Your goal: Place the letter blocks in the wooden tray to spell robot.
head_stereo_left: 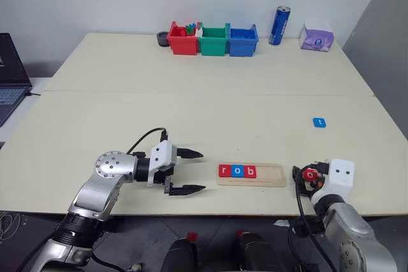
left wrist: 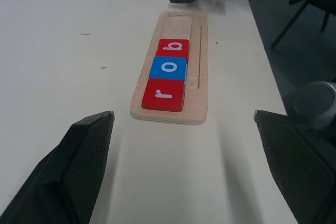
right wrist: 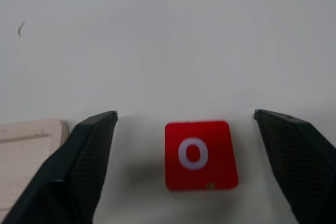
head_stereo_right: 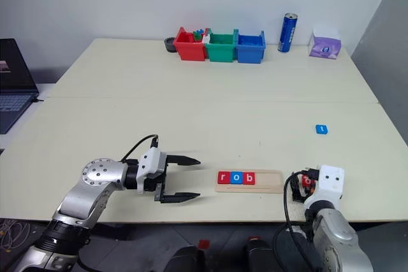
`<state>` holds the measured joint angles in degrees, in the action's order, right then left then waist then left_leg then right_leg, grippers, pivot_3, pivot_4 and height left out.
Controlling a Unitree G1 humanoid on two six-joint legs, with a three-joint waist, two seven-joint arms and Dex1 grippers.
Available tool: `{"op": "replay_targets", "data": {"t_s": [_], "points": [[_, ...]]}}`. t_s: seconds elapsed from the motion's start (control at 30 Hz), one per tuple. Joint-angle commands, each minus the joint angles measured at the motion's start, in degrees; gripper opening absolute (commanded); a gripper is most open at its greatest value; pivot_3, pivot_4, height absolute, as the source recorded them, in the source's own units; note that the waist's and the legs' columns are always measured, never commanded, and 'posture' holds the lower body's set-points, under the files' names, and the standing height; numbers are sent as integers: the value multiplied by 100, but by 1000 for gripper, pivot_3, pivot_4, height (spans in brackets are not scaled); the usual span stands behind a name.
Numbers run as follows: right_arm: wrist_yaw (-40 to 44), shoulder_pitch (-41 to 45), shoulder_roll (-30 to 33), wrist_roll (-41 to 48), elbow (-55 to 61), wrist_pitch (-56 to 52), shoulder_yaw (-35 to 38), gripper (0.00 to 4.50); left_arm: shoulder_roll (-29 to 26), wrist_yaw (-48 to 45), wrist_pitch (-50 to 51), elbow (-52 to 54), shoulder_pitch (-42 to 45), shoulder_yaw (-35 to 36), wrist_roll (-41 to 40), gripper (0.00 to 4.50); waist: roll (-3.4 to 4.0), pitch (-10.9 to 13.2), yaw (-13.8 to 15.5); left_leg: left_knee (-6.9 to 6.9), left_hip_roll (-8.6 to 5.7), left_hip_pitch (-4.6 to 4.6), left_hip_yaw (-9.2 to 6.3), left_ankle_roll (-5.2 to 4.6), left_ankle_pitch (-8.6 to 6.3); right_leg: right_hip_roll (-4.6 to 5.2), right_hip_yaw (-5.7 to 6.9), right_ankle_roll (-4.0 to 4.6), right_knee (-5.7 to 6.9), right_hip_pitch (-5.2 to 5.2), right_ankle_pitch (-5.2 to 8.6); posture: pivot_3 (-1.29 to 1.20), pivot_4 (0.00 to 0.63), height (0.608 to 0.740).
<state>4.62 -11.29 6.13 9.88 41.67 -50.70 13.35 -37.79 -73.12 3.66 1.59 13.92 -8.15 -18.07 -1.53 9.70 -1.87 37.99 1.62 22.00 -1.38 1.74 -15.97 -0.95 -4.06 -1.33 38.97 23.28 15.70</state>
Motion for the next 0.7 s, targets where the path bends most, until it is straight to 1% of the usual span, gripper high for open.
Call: {"op": "replay_targets", "data": {"t_s": [0.03,0.07,0.13,0.2,0.27,0.33,0.4,0.47,0.57,0.7], "points": [[544,127,788,145,190,105,364,4468,14,23,-114,49,-35,34,-6,4500,1,1,2,0,-3,0,1,0,0,1,-1,0,0,0,0,0,150,740],[802,126,1084,226,137,147,375,4468,17,24,-120,43,-35,33,0,4500,0,0,2,0,-3,0,2,0,0,1,1,-1,-1,0,0,0,150,740],[1691,118,1758,665,-10,136,463,4468,26,29,-130,29,-28,28,12,4500,3,2,0,-2,-1,2,4,0,0,-2,5,-1,-1,0,1,0,150,740],[2961,-33,2811,1005,-166,367,366,4468,53,40,-122,21,5,2,29,4500,4,4,1,-2,-2,1,4,-1,0,-7,7,0,1,-1,1,0,150,740],[3749,-99,3684,942,-515,788,212,4468,79,43,-99,26,41,-20,46,4500,7,8,2,-1,-4,0,7,-1,-1,-9,9,0,-1,-4,1,0,150,740],[4183,-56,4233,843,-919,1179,77,4468,92,45,-69,44,66,-34,52,4500,-4,12,3,0,-7,-1,9,-1,0,-10,12,-1,-2,-8,0,0,150,740],[4561,61,4608,822,-1318,1471,-64,4468,92,51,-33,72,91,-44,47,4500,-6,13,4,3,-8,-2,10,-1,0,-12,12,-1,-1,-9,0,0,150,740],[4823,256,4847,728,-1757,1767,-252,4468,91,57,-8,84,113,-42,44,4500,-8,14,3,4,-7,-1,11,-1,0,-14,12,-1,-1,-8,0,0,150,740],[5113,641,5029,527,-2393,2232,-591,4468,68,59,0,112,87,-18,31,4500,-9,16,-1,4,-6,-2,12,-1,0,-14,11,-1,0,-8,-1,0,150,740],[5461,1154,5189,350,-2999,2483,-975,4468,37,57,-6,124,59,-1,31,4500,-9,17,5,4,-5,-1,11,-1,0,-13,11,-1,0,-7,-1,0,150,740]]}}
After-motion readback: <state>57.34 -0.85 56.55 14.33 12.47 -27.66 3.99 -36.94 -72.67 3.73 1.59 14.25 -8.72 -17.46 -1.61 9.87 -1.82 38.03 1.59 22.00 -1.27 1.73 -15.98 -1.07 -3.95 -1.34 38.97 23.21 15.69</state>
